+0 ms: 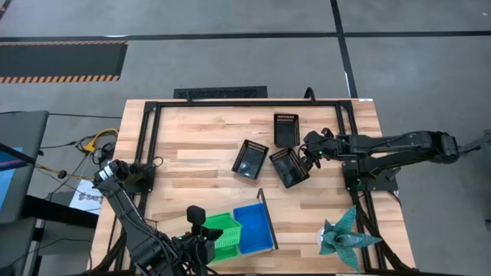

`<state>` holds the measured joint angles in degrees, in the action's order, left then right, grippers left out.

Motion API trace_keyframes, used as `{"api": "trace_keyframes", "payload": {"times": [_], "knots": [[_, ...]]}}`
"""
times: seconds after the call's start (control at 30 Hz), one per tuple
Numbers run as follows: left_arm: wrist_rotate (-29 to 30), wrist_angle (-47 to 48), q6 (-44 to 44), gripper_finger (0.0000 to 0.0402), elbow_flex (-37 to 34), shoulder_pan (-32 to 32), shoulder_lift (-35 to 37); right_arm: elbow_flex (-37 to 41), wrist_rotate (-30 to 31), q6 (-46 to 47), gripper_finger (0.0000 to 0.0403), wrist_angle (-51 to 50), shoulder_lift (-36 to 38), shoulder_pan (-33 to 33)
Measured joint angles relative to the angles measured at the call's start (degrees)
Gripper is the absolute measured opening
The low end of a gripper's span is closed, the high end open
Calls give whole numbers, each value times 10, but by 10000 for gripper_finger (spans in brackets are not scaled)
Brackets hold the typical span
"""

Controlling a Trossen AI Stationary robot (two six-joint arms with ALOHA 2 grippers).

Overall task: Stack baskets on shelf by color
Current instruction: Stack the green basket on top of the stacked green basket

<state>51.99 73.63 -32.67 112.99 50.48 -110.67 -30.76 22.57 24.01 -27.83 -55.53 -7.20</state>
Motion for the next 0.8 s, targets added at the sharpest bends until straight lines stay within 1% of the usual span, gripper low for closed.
{"api": "trace_keyframes", "payload": {"times": [0.1,0.23,0.33,0.53,0.6,0.67,0.8], "knots": [[1,-4,2,0,-5,0,0,0,0,0,118,0,0,0],[0,-13,20,0,-35,0,-1,0,0,0,118,0,0,0],[3,-35,17,0,-65,-1,0,0,0,0,118,0,0,0],[-4,-77,26,0,-72,-2,-1,0,0,0,118,-2,0,0],[-18,-98,42,1,-72,-2,0,0,0,0,118,-3,0,0],[-46,-109,54,7,-72,-2,0,0,0,0,118,-3,0,0],[-86,-107,26,31,-72,-2,0,0,0,0,118,-3,0,0]]}}
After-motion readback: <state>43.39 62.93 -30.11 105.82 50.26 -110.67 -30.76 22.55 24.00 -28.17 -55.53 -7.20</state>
